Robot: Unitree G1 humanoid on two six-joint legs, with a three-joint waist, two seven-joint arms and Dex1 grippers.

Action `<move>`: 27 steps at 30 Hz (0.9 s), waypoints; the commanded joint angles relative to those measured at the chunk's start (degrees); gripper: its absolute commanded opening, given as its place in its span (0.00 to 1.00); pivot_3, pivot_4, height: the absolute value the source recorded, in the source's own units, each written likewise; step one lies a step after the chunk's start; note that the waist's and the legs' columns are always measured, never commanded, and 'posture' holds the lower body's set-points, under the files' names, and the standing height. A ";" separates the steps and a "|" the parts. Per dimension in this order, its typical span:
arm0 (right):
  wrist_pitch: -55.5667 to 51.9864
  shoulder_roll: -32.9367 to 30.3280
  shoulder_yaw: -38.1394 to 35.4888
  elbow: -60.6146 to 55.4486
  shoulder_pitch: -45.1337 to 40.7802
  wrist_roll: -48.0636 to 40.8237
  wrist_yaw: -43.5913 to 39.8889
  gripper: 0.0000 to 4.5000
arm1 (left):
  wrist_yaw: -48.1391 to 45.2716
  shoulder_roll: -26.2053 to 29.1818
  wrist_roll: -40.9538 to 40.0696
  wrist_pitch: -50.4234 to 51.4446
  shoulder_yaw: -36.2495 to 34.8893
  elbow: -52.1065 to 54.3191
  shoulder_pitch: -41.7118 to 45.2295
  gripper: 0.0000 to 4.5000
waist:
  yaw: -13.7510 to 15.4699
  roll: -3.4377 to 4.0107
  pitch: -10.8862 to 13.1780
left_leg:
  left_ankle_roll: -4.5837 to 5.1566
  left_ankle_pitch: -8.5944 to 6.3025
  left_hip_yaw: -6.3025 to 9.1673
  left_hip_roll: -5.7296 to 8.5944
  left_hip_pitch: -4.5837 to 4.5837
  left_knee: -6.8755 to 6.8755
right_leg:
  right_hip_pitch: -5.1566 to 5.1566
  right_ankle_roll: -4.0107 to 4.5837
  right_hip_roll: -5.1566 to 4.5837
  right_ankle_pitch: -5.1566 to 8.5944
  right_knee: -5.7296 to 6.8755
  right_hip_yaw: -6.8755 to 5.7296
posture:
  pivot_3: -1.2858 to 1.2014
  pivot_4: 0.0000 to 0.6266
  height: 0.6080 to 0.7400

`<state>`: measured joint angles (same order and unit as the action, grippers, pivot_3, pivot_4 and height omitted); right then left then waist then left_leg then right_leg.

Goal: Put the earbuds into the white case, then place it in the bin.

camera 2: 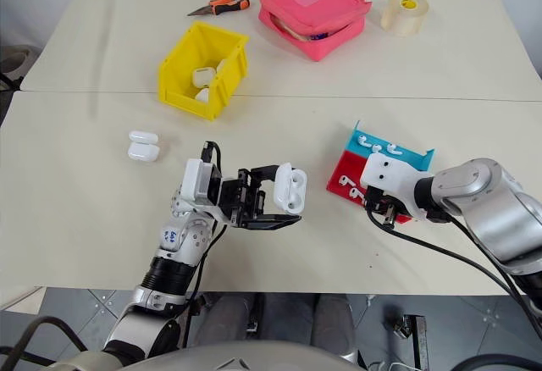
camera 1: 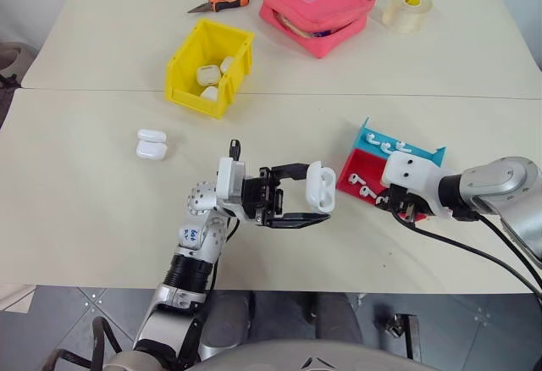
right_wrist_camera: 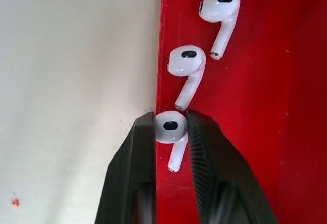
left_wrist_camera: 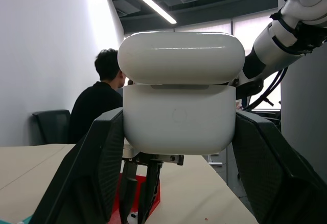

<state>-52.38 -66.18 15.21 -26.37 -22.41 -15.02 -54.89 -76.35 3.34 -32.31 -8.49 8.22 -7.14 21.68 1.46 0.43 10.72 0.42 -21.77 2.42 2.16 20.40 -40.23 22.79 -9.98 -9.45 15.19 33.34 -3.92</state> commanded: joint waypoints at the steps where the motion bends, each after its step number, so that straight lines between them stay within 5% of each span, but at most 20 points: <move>1: 0.19 -0.10 0.28 0.38 0.20 1.31 -0.56 0.11 | 0.27 -0.04 -0.07 -0.85 0.20 1.49 -0.60 0.62 | 0.01 0.00 0.00 | 0.00 0.00 0.00 0.00 0.00 0.00 | 0.00 0.00 0.00 0.00 0.00 0.00 | 0.52 0.24 1.00; 8: 0.35 -0.07 -1.68 -0.34 0.99 1.06 -0.82 0.11 | 0.39 0.04 -0.09 -1.09 0.10 1.55 -0.66 0.62 | 0.02 0.00 0.00 | 0.00 0.00 0.00 0.01 0.00 0.00 | 0.00 0.00 0.00 0.00 0.00 0.00 | 0.52 0.24 1.00; 13: 1.87 1.85 -18.46 -6.14 8.73 -7.40 -2.84 0.11 | 0.25 0.80 -0.81 0.19 -0.48 1.12 -0.39 0.62 | 0.18 0.00 0.01 | 0.00 0.00 0.00 0.01 0.04 0.02 | 0.00 0.00 0.00 0.00 -0.02 -0.04 | 0.52 0.24 1.00; 20: 17.42 22.91 -40.06 -12.17 19.48 -22.31 -0.37 0.11 | -1.15 1.50 -2.28 2.78 -1.23 -1.11 1.90 0.62 | 0.35 -0.02 0.01 | -0.02 0.00 -0.10 0.01 0.08 -0.04 | -0.10 -0.02 0.00 -0.01 -0.02 -0.25 | 0.52 0.24 1.00; 24: 22.44 34.74 -40.58 -15.04 17.79 -30.03 6.45 0.11 | -1.55 2.76 -2.49 5.75 -1.57 -2.38 3.49 0.62 | 0.03 0.01 0.00 | -0.09 0.04 -0.05 -0.01 -0.06 -0.05 | -0.19 -0.03 0.01 -0.01 0.08 -0.25 | 0.52 0.24 1.00; 27: 23.42 38.07 -37.14 -16.35 16.87 -31.42 9.80 0.11 | -1.95 3.61 -3.24 8.34 -1.99 -2.26 4.31 0.62 | -0.12 0.03 -0.01 | -0.10 0.05 0.02 -0.02 -0.09 -0.02 | -0.18 0.00 0.02 0.00 0.11 -0.22 | 0.52 0.24 1.00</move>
<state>-30.72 -28.74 -22.93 -40.16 -5.29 -44.70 -46.82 -77.74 6.61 -33.89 -1.28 7.01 -10.01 25.22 1.34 0.46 10.71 0.33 -21.72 2.47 2.15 20.31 -40.25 22.62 -9.96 -9.42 15.20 33.46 -4.14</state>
